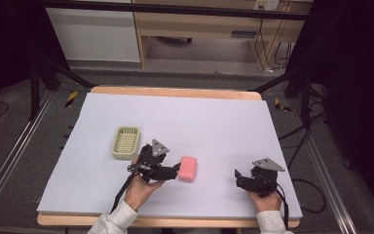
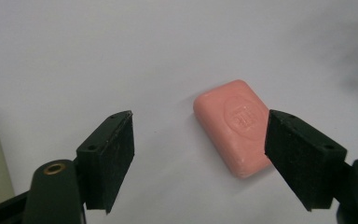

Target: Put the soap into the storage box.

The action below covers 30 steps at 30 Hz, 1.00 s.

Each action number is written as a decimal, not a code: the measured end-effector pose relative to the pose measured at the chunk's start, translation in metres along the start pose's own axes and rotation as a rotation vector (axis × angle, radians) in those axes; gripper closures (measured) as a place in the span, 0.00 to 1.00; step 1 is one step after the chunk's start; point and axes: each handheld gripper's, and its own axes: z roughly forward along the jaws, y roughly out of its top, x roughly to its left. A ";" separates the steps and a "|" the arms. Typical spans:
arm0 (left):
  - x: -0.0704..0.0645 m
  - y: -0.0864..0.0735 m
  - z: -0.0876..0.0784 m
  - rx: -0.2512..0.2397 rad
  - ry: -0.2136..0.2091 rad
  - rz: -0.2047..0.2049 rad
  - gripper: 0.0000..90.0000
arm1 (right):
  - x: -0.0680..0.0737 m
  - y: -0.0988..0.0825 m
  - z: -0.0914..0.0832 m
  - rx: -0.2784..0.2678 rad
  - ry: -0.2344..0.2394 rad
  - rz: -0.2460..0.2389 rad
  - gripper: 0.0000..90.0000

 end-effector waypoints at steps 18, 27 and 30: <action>-0.020 0.012 0.025 0.043 -0.022 0.007 0.23 | 0.000 0.000 0.001 0.005 0.005 -0.004 0.13; -0.026 0.016 0.037 0.065 -0.021 0.001 0.22 | 0.000 0.000 0.001 0.004 0.008 -0.004 0.13; -0.028 0.017 0.041 0.073 -0.025 -0.001 0.22 | 0.000 0.000 0.001 0.004 0.008 -0.003 0.13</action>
